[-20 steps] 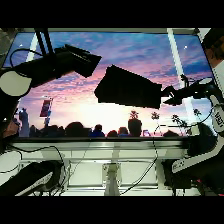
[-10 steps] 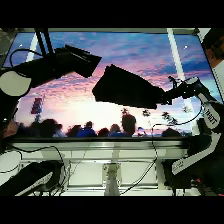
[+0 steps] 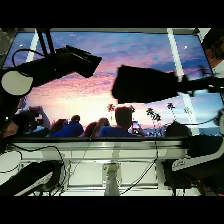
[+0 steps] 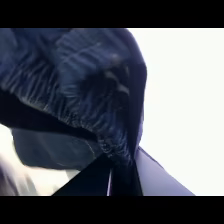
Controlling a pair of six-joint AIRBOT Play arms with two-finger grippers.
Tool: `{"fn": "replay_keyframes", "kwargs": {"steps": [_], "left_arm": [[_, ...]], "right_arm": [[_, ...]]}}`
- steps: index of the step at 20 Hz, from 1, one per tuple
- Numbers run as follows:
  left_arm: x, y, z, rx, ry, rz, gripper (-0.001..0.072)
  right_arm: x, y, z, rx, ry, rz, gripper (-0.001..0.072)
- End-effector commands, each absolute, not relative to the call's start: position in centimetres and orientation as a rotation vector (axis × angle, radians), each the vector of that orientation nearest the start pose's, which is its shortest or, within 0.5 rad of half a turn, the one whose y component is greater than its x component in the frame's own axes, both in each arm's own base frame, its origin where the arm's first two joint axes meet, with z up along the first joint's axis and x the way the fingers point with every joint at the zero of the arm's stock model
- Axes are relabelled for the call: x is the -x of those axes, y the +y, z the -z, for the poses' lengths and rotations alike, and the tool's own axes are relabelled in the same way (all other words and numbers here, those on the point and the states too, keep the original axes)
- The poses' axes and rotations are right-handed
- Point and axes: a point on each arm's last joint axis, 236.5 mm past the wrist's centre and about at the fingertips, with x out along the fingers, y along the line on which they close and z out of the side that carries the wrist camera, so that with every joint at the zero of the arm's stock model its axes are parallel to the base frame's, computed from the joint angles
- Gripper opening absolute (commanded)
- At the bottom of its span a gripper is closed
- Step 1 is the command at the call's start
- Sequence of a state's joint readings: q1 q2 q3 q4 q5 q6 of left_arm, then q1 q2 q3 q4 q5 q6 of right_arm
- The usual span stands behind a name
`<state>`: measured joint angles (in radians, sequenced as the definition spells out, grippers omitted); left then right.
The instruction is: Fold the clothes and pants, and hang the long-sleeved shirts on hangers.
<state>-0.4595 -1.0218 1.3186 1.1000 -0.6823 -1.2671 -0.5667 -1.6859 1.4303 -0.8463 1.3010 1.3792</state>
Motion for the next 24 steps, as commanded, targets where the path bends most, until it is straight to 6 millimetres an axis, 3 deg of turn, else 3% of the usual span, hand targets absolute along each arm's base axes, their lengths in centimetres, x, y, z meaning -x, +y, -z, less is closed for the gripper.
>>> {"fn": "replay_keyframes", "kwargs": {"steps": [1,4,7,9,11,13,14,15,16,18,19,20,21,22,24], "left_arm": [[-37.6,-26.1,-27.1,0.039,0.380,0.728,0.0520],[-37.7,-26.2,-26.8,0.038,0.386,0.728,0.0520],[-37.7,-26.2,-26.8,0.038,0.386,0.728,0.0519],[-37.7,-26.2,-26.8,0.038,0.386,0.728,0.0520],[-37.7,-26.2,-26.8,0.039,0.387,0.728,0.0519],[-37.7,-26.2,-26.8,0.038,0.387,0.728,0.0519],[-37.7,-26.2,-26.8,0.038,0.387,0.728,0.0520],[-37.7,-26.2,-26.8,0.038,0.386,0.728,0.0520],[-37.7,-26.2,-26.8,0.038,0.386,0.728,0.0520],[-37.7,-26.2,-26.8,0.039,0.387,0.728,0.0520],[-37.7,-26.2,-26.8,0.039,0.387,0.728,0.0520],[-37.7,-26.2,-26.8,0.038,0.386,0.728,0.0520],[-37.7,-26.2,-26.8,0.039,0.387,0.728,0.0519],[-37.7,-26.2,-26.8,0.038,0.386,0.728,0.0520],[-37.7,-26.2,-26.8,0.039,0.387,0.728,0.0520]], "right_arm": [[-40.0,-21.6,-2.2,-1.058,1.014,0.172,0.0015],[-33.9,-28.7,-4.2,-1.122,0.914,0.356,0.0015],[-27.6,-32.4,-4.8,-1.137,0.903,0.506,0.0015],[-23.5,-33.2,-4.1,-1.152,0.974,0.621,0.0015],[-20.0,-32.4,-2.7,-1.127,1.126,0.684,0.0017],[-17.9,-31.5,-2.1,-1.157,1.219,0.738,0.0027],[-17.2,-31.1,-2.0,-1.196,1.241,0.779,0.0145],[-16.5,-30.6,-2.0,-1.243,1.264,0.817,0.0410],[-16.4,-30.6,-2.3,-1.263,1.262,0.844,0.0522],[-17.8,-31.2,-4.3,-1.275,1.192,0.825,0.0520],[-20.1,-31.5,-6.2,-1.281,1.106,0.759,0.0512],[-23.6,-31.6,-9.2,-1.285,0.974,0.639,0.0445],[-27.2,-31.4,-13.0,-1.269,0.835,0.499,0.0271],[-30.9,-30.5,-17.7,-1.227,0.692,0.333,0.0022],[-36.2,-27.2,-26.5,-1.099,0.485,0.064,0.0020]]}}
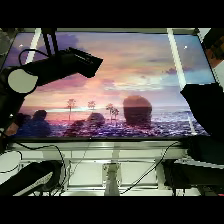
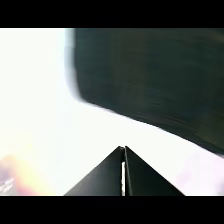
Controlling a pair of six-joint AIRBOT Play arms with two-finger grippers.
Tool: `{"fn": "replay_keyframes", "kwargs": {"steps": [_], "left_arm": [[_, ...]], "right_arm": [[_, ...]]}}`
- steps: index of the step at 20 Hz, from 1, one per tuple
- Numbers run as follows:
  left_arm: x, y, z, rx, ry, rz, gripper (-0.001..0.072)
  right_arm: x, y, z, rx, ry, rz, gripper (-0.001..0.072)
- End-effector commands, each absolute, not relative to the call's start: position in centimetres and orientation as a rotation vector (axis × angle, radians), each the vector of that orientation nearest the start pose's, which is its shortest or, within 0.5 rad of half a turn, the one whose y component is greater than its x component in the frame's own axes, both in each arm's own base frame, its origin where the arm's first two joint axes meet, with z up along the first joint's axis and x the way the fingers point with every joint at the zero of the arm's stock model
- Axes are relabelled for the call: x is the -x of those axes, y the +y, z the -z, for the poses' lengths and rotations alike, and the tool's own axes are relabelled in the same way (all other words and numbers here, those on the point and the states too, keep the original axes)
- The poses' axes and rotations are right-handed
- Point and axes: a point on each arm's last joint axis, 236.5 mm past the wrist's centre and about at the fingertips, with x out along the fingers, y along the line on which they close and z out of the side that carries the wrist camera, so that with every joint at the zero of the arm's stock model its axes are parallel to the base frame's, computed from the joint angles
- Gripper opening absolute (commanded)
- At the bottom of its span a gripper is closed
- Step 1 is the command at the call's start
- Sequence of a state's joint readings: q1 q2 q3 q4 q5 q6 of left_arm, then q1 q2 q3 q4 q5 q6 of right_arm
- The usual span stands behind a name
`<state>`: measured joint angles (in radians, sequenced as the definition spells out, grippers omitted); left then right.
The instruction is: Fold the clothes and pants, and hang the long-sleeved shirts on hangers.
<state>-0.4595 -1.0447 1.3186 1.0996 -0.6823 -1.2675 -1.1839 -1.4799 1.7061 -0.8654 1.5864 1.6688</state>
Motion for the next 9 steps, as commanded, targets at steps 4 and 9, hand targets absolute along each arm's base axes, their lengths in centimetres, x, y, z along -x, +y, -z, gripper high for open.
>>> {"fn": "replay_keyframes", "kwargs": {"steps": [4,9], "left_arm": [[-37.7,-26.2,-26.8,0.038,0.386,0.728,0.0520],[-37.7,-26.2,-26.8,0.039,0.387,0.728,0.0519]], "right_arm": [[-41.1,-15.8,-38.2,-0.815,0.310,-0.344,0.0020],[-44.1,-6.6,-42.3,-0.761,0.250,-0.532,0.0020]]}}
